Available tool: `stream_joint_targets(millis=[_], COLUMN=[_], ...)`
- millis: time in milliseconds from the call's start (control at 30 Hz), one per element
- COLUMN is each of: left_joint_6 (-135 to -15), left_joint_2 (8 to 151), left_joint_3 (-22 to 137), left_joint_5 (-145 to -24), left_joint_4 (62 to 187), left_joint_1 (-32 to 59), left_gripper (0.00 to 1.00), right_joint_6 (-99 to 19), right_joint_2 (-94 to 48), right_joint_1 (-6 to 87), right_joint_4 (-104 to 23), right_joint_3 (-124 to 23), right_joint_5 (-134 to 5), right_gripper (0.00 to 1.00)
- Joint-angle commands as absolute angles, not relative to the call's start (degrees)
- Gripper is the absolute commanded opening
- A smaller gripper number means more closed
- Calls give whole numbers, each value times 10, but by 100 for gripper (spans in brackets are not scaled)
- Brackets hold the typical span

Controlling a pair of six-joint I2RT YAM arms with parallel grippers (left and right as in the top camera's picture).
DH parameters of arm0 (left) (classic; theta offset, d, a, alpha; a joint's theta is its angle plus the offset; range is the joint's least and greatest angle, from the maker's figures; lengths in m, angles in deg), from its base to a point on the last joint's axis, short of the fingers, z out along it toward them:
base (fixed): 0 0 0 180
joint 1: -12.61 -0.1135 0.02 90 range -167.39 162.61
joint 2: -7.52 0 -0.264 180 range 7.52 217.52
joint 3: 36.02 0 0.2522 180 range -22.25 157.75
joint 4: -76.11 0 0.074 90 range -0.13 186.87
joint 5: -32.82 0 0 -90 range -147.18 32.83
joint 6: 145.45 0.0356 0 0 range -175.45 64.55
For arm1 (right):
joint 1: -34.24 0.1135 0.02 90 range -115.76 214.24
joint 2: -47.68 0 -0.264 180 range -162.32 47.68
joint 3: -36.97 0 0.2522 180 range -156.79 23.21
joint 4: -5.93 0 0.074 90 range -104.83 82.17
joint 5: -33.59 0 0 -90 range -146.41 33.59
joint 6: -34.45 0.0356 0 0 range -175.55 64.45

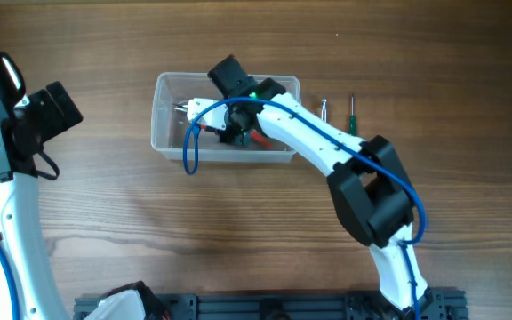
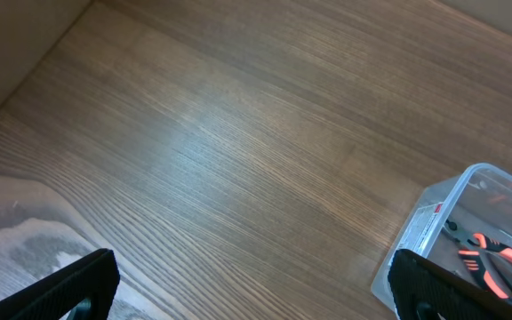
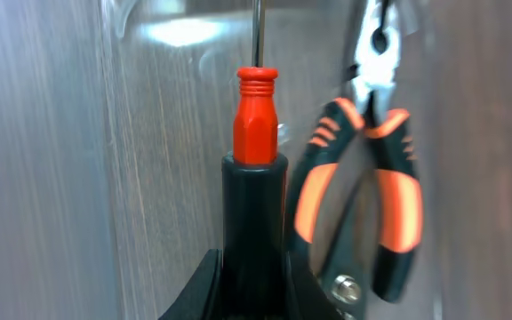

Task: Pack container
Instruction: 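Release the screwdriver and grasp the green-handled screwdriver with right gripper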

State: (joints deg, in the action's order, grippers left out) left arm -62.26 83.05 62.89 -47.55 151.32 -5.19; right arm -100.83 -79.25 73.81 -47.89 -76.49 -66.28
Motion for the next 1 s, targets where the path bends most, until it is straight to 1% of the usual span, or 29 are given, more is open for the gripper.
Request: stream_joint_targets(millis=[0, 33, 67, 100, 167, 233, 367, 433, 533, 600, 733, 800, 967], left_joint_6=[-634, -634, -634, -634, -634, -634, -634, -634, -634, -634, -634, -634, -634], left_joint_2=[833, 833, 833, 833, 833, 833, 833, 833, 833, 833, 833, 833, 833], left_joint_3=[630, 630, 630, 630, 630, 630, 630, 630, 630, 630, 630, 630, 630], left_joint_5=[-470, -470, -470, -470, -470, -470, -470, -470, -470, -470, -470, -470, -470], left_joint_4=[1512, 1512, 1512, 1512, 1512, 1512, 1512, 1512, 1512, 1512, 1512, 1512, 1512], left_joint_1=[-56, -56, -56, -56, -56, -56, -56, -56, -56, -56, -56, -56, -56], left_gripper=[100, 100, 100, 100, 100, 100, 100, 100, 100, 100, 100, 100, 100], right_joint_6=[-1003, -1001, -995, -978, -916, -841, -683, -642, -587, -561, -513, -500, -474], right_joint_2=[-801, -800, -799, -798, -794, -779, -695, -645, -569, -530, -503, -510, -534], right_joint_1=[746, 749, 752, 753, 755, 755, 728, 704, 649, 603, 498, 447, 408], right_joint_4=[-475, -474, -473, -473, -477, -495, -577, -610, -644, -659, -713, -741, -707], right_joint_3=[-765, -765, -767, -771, -786, -804, -841, -842, -842, -842, -840, -807, -671], right_joint_5=[-656, -655, -650, -640, -606, -563, -438, -410, -418, -443, -517, -553, -591], right_gripper=[18, 28, 46, 53, 56, 60, 64, 67, 70, 73, 75, 74, 74])
